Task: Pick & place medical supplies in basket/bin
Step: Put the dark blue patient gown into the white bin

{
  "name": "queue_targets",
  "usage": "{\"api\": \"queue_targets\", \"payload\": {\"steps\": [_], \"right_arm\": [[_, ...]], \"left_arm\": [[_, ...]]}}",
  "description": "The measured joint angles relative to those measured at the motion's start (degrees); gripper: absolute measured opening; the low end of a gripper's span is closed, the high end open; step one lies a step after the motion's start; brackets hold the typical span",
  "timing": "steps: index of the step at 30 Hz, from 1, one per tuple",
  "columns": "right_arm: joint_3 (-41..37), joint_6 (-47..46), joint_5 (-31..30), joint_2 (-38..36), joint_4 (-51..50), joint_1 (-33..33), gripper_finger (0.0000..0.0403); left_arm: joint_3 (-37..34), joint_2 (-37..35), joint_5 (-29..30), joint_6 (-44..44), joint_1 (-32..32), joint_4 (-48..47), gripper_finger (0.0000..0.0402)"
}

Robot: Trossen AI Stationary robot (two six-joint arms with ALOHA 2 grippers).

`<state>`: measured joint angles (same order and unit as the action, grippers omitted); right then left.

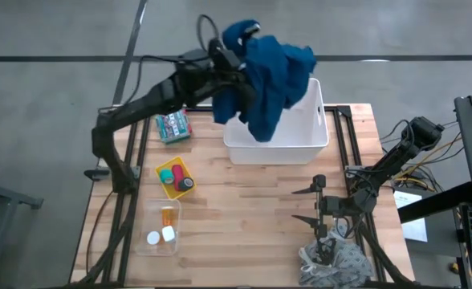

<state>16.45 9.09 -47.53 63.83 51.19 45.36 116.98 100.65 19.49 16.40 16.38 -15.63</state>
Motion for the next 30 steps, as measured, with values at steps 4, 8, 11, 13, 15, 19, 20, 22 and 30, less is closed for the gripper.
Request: {"api": "queue_targets", "payload": {"steps": [4,8,11,13,15,19,20,22,30], "right_arm": [[0.0,-0.04,0.0,0.0,-0.08,0.0,0.0327],[0.0,-0.04,0.0,0.0,-0.08,-0.01,0.0327],[0.0,0.07,0.0,0.0,-0.1,0.0,0.0327],[0.0,-0.05,0.0,0.0,-0.12,0.0,0.0327],[0.0,-0.01,0.0,0.0,-0.14,0.01,0.0327],[0.0,-0.01,0.0,0.0,-0.18,0.0,0.0327],[0.0,0.07,0.0,0.0,-0.21,0.0,0.0327],[0.0,-0.03,0.0,0.0,-0.23,0.01,0.0327],[0.0,0.08,0.0,0.0,-0.43,-0.01,0.0327]], "left_arm": [[0.01,4.06,-2.38,-0.27,0.0,-0.94,0.0052],[-0.01,8.44,-2.68,-0.38,0.01,-2.37,0.0052],[-0.02,10.66,-2.78,-0.37,0.36,-6.16,0.0052],[-0.02,12.16,-2.74,-0.84,0.64,-7.64,0.0052],[-0.02,13.84,-2.65,-1.75,0.91,-8.2,0.0052],[-0.02,16.58,-2.65,-1.9,1.07,-10.81,0.0052],[-0.02,17.18,-2.65,-1.9,1.09,-11.82,0.0052],[-0.02,18.21,-2.65,-1.9,1.07,-12.92,0.0052],[-3.71,19.2,-2.66,-1.94,1.14,-13.79,0.0052]]}}
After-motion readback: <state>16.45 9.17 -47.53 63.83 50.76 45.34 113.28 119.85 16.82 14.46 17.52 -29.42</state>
